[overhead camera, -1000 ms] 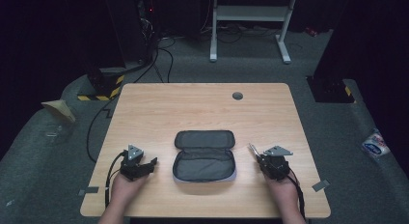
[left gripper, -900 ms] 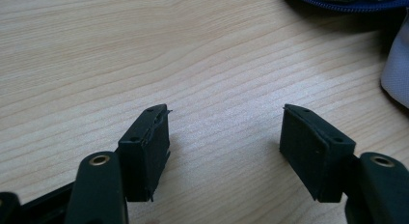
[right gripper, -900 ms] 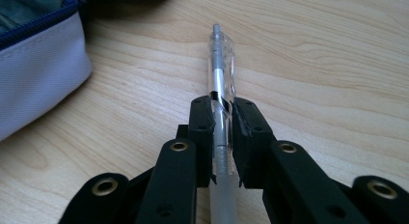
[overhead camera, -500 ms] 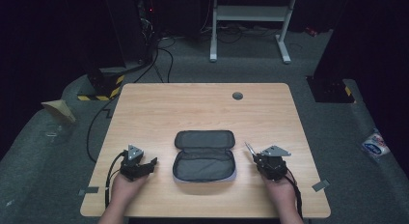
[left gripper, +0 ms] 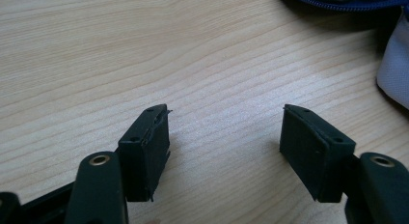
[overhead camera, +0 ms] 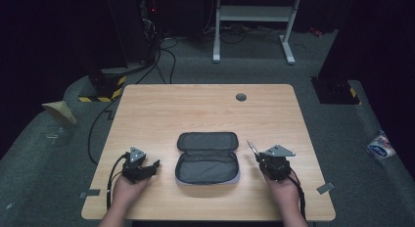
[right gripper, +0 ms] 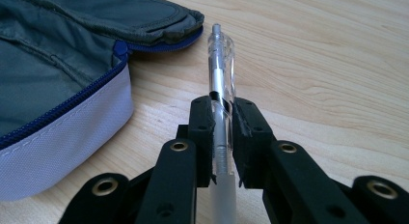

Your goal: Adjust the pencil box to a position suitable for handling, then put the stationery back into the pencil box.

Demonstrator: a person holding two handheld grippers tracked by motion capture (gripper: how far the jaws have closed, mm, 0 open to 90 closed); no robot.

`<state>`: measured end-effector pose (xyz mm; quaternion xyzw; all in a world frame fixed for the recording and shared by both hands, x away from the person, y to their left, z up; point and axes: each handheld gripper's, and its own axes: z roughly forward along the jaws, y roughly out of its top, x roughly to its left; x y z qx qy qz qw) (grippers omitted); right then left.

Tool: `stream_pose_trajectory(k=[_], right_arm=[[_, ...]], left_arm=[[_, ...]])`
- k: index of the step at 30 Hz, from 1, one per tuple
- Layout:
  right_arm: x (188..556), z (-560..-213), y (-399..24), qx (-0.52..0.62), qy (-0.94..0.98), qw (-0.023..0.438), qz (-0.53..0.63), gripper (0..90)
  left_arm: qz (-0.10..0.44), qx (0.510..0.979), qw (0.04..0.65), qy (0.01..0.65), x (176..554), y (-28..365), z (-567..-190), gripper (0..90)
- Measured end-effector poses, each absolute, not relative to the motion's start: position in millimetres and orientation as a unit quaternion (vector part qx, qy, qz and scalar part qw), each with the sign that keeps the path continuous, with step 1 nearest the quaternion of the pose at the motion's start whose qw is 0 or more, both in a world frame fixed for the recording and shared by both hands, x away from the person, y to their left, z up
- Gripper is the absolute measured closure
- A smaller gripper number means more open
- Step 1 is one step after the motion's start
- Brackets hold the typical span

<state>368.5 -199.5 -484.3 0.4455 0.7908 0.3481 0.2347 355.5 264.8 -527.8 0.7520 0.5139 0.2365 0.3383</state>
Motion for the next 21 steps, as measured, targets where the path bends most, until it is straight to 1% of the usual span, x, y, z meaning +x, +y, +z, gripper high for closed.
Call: stream_pose_trajectory(k=[8,17,21], right_arm=[[372.3,-478.0,-196.7,0.438,0.791,0.238,0.353,78.7],[381.1,-456.2,-183.6,0.416,0.794,0.24,0.372,78.6],[384.0,-446.7,-174.7,0.402,0.797,0.229,0.388,78.6]], left_arm=[[0.237,0.751,0.34,0.513,355.7,264.8,-528.0,34.6],[0.238,0.752,0.339,0.513,355.8,264.9,-527.9,34.6],[0.237,0.753,0.339,0.512,356.2,265.0,-527.8,34.6]])
